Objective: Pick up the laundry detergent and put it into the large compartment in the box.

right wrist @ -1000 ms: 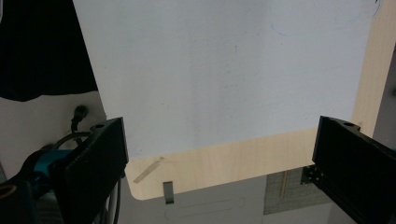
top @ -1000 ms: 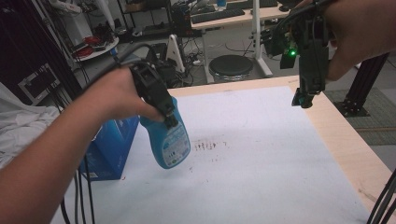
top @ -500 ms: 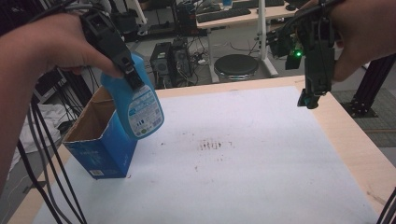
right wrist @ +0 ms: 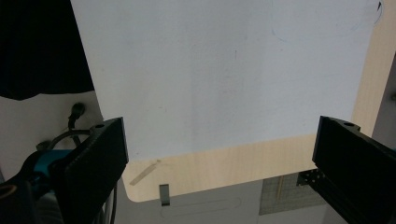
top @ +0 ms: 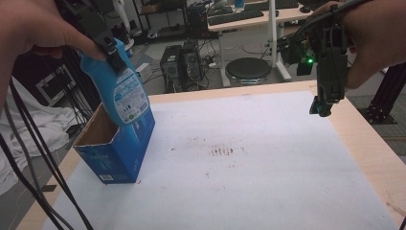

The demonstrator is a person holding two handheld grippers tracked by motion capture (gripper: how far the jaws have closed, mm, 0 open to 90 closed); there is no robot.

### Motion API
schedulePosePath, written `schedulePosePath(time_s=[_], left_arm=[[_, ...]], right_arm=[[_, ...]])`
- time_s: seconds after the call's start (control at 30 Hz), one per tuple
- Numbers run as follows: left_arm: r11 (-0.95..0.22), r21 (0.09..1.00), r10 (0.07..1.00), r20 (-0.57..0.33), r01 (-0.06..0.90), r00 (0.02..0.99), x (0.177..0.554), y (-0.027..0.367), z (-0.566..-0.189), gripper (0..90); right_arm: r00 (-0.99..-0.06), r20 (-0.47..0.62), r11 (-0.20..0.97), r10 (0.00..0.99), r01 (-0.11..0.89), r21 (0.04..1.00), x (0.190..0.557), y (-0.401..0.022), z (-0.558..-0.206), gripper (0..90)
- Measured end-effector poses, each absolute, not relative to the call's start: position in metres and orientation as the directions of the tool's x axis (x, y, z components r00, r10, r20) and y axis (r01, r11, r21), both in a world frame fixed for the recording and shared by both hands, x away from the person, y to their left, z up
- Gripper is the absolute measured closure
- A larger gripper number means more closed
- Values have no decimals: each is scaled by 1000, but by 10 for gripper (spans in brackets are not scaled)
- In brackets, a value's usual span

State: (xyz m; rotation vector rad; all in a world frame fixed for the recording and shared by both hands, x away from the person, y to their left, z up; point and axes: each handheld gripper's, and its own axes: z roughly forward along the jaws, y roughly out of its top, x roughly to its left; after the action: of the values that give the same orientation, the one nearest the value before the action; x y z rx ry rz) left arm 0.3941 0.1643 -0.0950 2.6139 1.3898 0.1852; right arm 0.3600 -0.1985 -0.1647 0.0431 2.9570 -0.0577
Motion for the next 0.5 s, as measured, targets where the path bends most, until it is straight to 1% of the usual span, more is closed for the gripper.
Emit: schedulePosePath(time_s=[0.03,0.1,0.17,0.3,0.37,0.4,0.43,0.5], left_arm=[[-524,208,847,28,826,530,396,176,-94,391],[-509,208,857,29,835,515,396,181,-94,391],[-464,193,885,50,865,464,399,196,-95,391],[-412,178,911,80,894,404,402,210,-98,391],[-380,178,925,82,908,371,404,216,-101,391],[-380,178,925,82,908,371,404,216,-101,391],[-354,177,935,73,918,346,406,222,-106,391],[-346,179,938,66,921,339,406,224,-109,391]], right_arm=[[-982,-184,999,31,38,-35,360,-199,-164,24],[-982,-185,999,34,41,-33,359,-200,-164,24],[-982,-186,999,36,42,-33,359,-202,-163,24],[-981,-188,998,41,48,-29,360,-203,-163,24],[-981,-190,999,40,45,-24,360,-203,-162,24],[-981,-190,999,40,45,-24,360,-203,-162,24],[-981,-189,999,36,41,-25,361,-203,-162,24],[-981,-189,999,40,45,-23,360,-202,-162,24]])
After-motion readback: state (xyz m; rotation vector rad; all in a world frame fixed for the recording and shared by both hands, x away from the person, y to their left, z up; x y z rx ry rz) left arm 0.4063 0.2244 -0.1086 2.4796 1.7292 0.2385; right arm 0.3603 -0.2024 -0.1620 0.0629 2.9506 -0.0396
